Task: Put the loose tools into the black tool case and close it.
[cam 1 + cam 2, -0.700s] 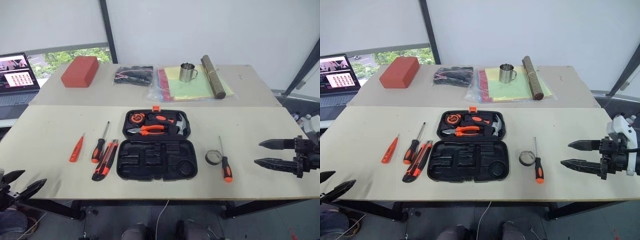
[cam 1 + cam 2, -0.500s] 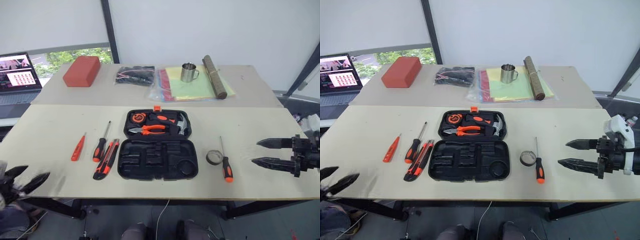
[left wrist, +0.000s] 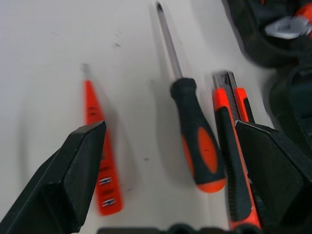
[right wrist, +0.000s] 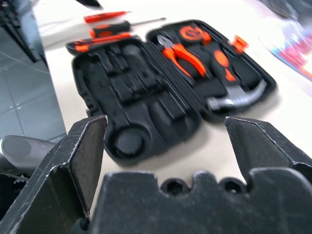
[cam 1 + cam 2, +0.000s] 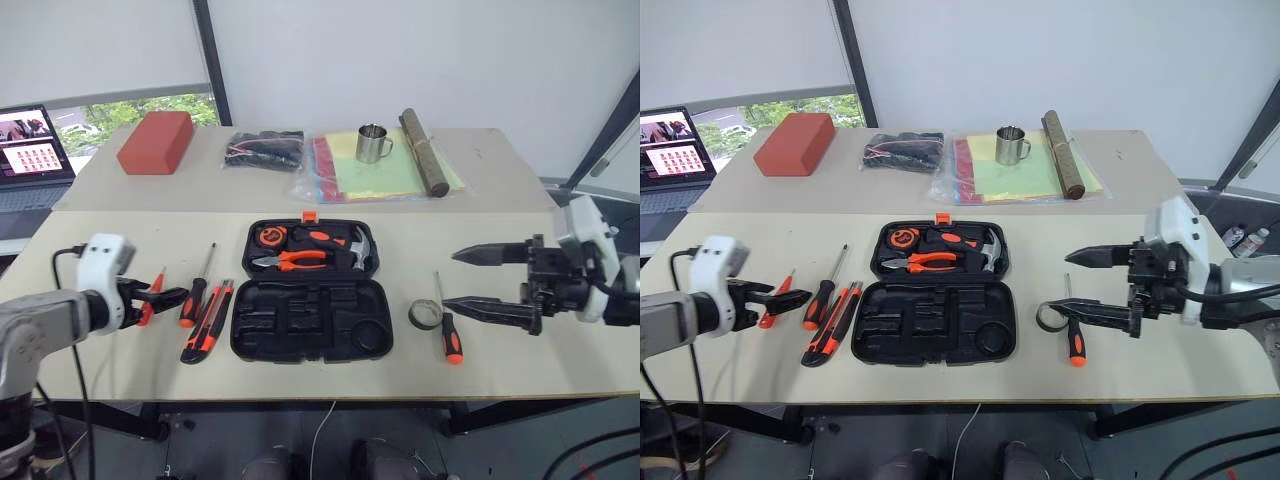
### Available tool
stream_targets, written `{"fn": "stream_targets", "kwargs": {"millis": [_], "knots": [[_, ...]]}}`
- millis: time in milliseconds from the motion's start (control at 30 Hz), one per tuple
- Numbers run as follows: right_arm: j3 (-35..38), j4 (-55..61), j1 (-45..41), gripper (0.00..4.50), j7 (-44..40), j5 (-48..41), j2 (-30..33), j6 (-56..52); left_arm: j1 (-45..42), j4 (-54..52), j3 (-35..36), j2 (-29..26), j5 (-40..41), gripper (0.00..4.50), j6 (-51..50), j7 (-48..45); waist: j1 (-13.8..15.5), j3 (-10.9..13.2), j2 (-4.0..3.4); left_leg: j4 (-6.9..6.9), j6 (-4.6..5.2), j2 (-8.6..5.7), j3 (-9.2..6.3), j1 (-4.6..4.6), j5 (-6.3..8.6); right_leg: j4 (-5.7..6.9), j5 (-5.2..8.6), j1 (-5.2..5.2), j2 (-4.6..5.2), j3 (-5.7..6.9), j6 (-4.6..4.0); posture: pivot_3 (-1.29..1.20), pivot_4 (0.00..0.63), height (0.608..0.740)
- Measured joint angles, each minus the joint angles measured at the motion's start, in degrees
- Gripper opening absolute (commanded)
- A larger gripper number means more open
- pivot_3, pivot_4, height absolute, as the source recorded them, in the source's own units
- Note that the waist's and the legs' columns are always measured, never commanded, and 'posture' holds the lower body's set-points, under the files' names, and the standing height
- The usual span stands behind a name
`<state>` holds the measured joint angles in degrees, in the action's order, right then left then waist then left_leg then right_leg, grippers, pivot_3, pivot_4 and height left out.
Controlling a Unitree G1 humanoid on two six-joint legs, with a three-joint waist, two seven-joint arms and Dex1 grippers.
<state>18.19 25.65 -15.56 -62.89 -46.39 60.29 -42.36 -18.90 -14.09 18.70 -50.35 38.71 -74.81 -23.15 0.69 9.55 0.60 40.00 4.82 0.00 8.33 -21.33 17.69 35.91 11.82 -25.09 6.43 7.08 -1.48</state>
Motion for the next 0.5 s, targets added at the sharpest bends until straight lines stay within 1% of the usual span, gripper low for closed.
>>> {"fn": "stream_targets", "kwargs": {"millis": [67,167,267,333,400,500], "knots": [[-1.2,0.6,-0.3,4.46,0.6,0.0,-0.7,0.0,-3.1,2.2,-2.4,1.4,-0.8,4.50,-1.1,1.0,0.1,0.1,0.10,0.03,0.01,-0.02,0.00,0.00,-0.01,0.02,0.00,0.01,0.00,0.00,0.00,0.00,0.150,0.736],[-1.8,1.1,-0.3,4.46,1.1,0.1,-1.5,0.3,-5.0,5.0,-6.6,1.3,-3.7,4.50,-1.1,1.7,0.0,0.1,0.17,0.03,0.02,-0.04,0.00,0.02,-0.01,0.03,0.00,0.03,0.01,-0.01,0.01,0.00,0.150,0.736],[-1.8,1.2,-0.2,4.50,1.7,0.1,-1.9,0.7,-5.2,7.3,-9.1,1.7,-5.4,3.73,-1.0,1.5,0.0,0.1,0.17,0.03,0.04,-0.03,0.00,0.02,-0.03,0.02,0.01,0.03,0.00,0.00,0.01,0.00,0.150,0.736],[-1.8,1.3,0.0,4.50,2.0,0.1,-2.5,0.8,-5.5,7.6,-9.8,3.0,-7.0,3.04,-0.3,1.8,0.0,0.1,0.16,0.03,0.05,-0.03,0.00,0.09,-0.04,0.03,0.01,0.08,0.03,-0.02,0.01,0.00,0.150,0.736],[-1.7,1.4,0.4,4.50,2.2,0.1,-2.5,0.8,-5.5,8.2,-9.6,3.9,-8.1,2.22,0.3,2.3,0.2,0.1,0.15,0.05,0.02,-0.04,0.00,0.17,-0.04,0.07,0.01,0.14,0.07,-0.03,0.02,0.00,0.150,0.736],[-1.6,2.3,0.8,4.50,2.3,0.1,-2.5,0.8,-6.0,9.5,-9.3,4.8,-9.5,1.14,1.4,2.4,0.4,0.1,0.14,0.09,-0.10,-0.04,-0.02,0.22,0.03,0.09,0.01,0.20,0.11,-0.03,0.02,0.00,0.150,0.736]]}}
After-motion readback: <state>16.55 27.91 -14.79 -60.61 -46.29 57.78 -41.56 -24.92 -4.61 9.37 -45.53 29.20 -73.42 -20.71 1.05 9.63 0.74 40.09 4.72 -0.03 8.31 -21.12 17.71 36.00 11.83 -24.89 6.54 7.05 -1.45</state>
